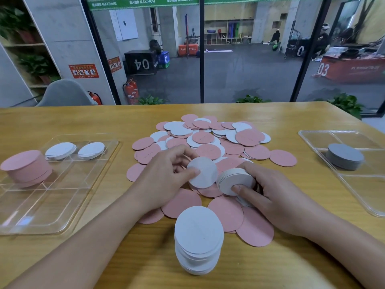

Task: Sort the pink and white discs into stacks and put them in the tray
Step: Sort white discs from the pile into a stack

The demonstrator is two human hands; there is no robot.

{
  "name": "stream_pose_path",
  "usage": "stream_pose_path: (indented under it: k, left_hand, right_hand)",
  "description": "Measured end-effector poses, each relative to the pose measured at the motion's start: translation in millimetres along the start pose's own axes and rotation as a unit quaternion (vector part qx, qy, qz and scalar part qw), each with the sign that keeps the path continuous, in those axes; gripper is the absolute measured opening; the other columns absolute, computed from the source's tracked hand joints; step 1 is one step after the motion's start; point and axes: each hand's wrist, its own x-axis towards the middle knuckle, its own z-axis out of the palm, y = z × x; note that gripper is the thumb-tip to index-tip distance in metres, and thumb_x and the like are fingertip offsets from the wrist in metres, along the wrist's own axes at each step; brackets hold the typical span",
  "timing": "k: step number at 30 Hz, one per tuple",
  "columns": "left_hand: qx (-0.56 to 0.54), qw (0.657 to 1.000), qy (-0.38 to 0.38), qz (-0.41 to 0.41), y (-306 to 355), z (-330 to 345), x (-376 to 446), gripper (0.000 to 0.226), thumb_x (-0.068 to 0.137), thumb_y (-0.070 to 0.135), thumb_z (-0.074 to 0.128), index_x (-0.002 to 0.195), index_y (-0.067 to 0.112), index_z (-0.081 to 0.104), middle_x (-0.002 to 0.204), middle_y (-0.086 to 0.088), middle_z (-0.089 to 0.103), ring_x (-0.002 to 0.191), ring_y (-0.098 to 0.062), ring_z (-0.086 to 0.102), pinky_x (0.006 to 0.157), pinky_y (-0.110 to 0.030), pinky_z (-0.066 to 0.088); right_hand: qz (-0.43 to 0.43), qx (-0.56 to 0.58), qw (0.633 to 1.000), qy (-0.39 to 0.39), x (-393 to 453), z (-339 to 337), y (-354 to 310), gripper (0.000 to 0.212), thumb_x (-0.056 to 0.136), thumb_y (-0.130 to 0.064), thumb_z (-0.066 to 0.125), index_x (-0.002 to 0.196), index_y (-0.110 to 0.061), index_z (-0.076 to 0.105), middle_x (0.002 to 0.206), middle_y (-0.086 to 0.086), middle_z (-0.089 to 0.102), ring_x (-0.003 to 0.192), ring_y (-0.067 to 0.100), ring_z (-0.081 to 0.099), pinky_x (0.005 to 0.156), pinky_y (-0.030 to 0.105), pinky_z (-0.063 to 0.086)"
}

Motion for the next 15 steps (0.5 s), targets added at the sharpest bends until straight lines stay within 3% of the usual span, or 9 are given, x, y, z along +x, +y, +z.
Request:
stream_pose_path:
  k: [1, 3, 5, 6, 8, 10, 12, 15]
  left_hand:
    - [-0.038, 0.999, 0.019, -0.006, 0.6, -0.5, -0.2, 0.007, 0.104, 0.019, 0.076, 0.101, 0.025, 0.075, 0.084, -0.002, 0.074, 0.065, -0.024, 0.06, 0.067, -0.041, 0.053]
    - [-0.098, 0.993, 0.063, -0.023, 2.8, -2.1, 0.6, 0.02, 0.11, 0.024, 0.068, 0.093, 0.016, 0.076, 0.08, -0.012, 0.073, 0.064, -0.023, 0.064, 0.067, -0.043, 0.055]
    - [-0.11, 0.99, 0.086, -0.029, 1.3, -5.4, 1.6, 0.03, 0.11, 0.03, 0.068, 0.09, 0.011, 0.079, 0.088, -0.015, 0.079, 0.078, -0.028, 0.076, 0.08, -0.048, 0.063]
    - [-0.105, 0.99, 0.09, -0.029, 0.3, -6.7, 1.4, 0.026, 0.107, 0.03, 0.072, 0.091, 0.011, 0.08, 0.091, -0.014, 0.08, 0.082, -0.026, 0.077, 0.083, -0.046, 0.063]
    - [-0.09, 0.992, 0.079, -0.032, 0.0, -8.7, 0.6, 0.006, 0.1, 0.023, 0.081, 0.097, 0.018, 0.081, 0.095, -0.01, 0.08, 0.08, -0.017, 0.073, 0.076, -0.037, 0.056]
    - [-0.089, 0.994, 0.06, -0.03, 1.5, -6.9, -0.7, 0.02, 0.096, 0.01, 0.083, 0.11, 0.024, 0.08, 0.109, -0.001, 0.079, 0.084, -0.013, 0.075, 0.071, -0.031, 0.058]
    - [-0.084, 0.995, 0.058, -0.017, 3.3, -4.6, -0.8, 0.035, 0.096, 0.003, 0.081, 0.122, 0.026, 0.078, 0.12, 0.006, 0.077, 0.091, -0.019, 0.077, 0.074, -0.035, 0.064]
    - [-0.048, 0.997, 0.052, 0.02, 4.0, 0.0, -1.1, 0.022, 0.099, 0.005, 0.078, 0.111, 0.023, 0.082, 0.106, 0.005, 0.081, 0.092, -0.021, 0.075, 0.075, -0.038, 0.063]
  right_hand:
    - [0.0, 0.0, 1.0, 0.001, 0.4, -0.1, -0.3, 0.004, 0.107, -0.036, 0.063, 0.108, -0.033, 0.06, 0.097, -0.014, 0.066, 0.087, 0.015, 0.059, 0.069, 0.026, 0.045]
    - [-0.001, -0.001, 1.0, 0.002, 0.5, -0.1, -0.8, 0.004, 0.107, -0.035, 0.064, 0.106, -0.034, 0.06, 0.097, -0.015, 0.066, 0.087, 0.013, 0.059, 0.067, 0.023, 0.043]
    - [-0.001, -0.002, 1.0, 0.001, 0.5, -0.4, -0.6, 0.006, 0.107, -0.035, 0.064, 0.104, -0.035, 0.059, 0.096, -0.016, 0.065, 0.086, 0.013, 0.058, 0.066, 0.021, 0.041]
    - [0.0, -0.002, 1.0, 0.001, 0.6, -0.5, -0.5, 0.005, 0.107, -0.035, 0.064, 0.105, -0.035, 0.059, 0.096, -0.015, 0.065, 0.086, 0.014, 0.059, 0.066, 0.021, 0.041]
    - [-0.001, -0.003, 1.0, 0.002, 0.5, -0.6, -0.6, 0.005, 0.107, -0.037, 0.063, 0.105, -0.036, 0.059, 0.097, -0.015, 0.066, 0.087, 0.014, 0.059, 0.067, 0.023, 0.042]
    - [0.001, 0.003, 1.0, 0.003, 0.4, -0.4, -0.3, 0.006, 0.107, -0.037, 0.063, 0.104, -0.037, 0.058, 0.096, -0.015, 0.065, 0.087, 0.015, 0.059, 0.067, 0.025, 0.043]
    - [0.002, 0.006, 1.0, 0.002, 0.3, -0.3, -0.9, 0.006, 0.107, -0.038, 0.063, 0.103, -0.037, 0.058, 0.096, -0.014, 0.066, 0.087, 0.016, 0.059, 0.068, 0.026, 0.044]
    - [0.0, 0.003, 1.0, 0.003, 0.1, -0.8, -2.5, 0.005, 0.107, -0.038, 0.063, 0.104, -0.036, 0.059, 0.097, -0.015, 0.066, 0.086, 0.015, 0.059, 0.067, 0.023, 0.043]
